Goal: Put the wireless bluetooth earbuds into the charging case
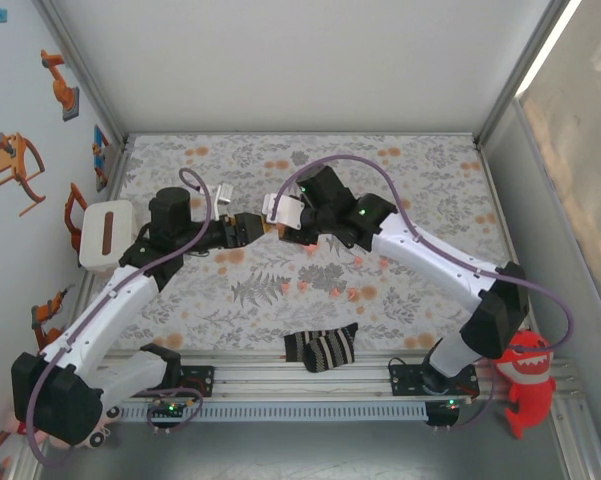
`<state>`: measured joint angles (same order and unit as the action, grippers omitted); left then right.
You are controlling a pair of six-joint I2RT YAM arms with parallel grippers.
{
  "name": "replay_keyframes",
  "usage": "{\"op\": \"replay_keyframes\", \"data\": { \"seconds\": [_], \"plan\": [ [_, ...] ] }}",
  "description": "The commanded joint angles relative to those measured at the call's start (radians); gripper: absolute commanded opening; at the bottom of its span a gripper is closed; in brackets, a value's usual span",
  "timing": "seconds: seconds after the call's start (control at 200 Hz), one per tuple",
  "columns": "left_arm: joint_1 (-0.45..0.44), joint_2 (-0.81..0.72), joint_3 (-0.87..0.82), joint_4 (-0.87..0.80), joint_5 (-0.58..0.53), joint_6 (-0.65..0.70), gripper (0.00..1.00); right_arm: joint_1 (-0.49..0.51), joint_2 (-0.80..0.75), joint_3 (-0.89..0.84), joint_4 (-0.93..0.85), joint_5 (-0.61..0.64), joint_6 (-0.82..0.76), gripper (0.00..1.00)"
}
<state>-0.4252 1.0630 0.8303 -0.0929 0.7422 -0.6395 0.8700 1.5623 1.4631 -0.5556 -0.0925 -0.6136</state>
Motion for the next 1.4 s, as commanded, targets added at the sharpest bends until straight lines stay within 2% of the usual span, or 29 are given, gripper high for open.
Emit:
{"op": "replay_keyframes", "data": {
  "seconds": [0.0,0.125,0.285,0.716,1.392],
  "plan": [
    [-0.005,0.021,0.021,0.072,-0.018,-0.005,0.72,0.013,-0.041,-0.005,0.009,-0.02,0.005,0.35],
    [-0.013,0.051,0.02,0.108,-0.001,-0.014,0.67,0.018,-0.041,0.0,0.009,-0.038,0.008,0.35],
    [-0.038,0.078,0.036,0.105,0.016,0.008,0.66,0.026,-0.036,0.014,0.005,-0.045,0.008,0.35],
    [-0.075,0.133,0.065,0.093,0.043,0.041,0.44,0.031,-0.022,0.03,0.0,-0.038,0.006,0.35],
    [-0.089,0.109,0.081,-0.014,0.038,0.111,0.32,0.03,-0.002,0.027,-0.007,0.021,-0.014,0.35]
  ]
}}
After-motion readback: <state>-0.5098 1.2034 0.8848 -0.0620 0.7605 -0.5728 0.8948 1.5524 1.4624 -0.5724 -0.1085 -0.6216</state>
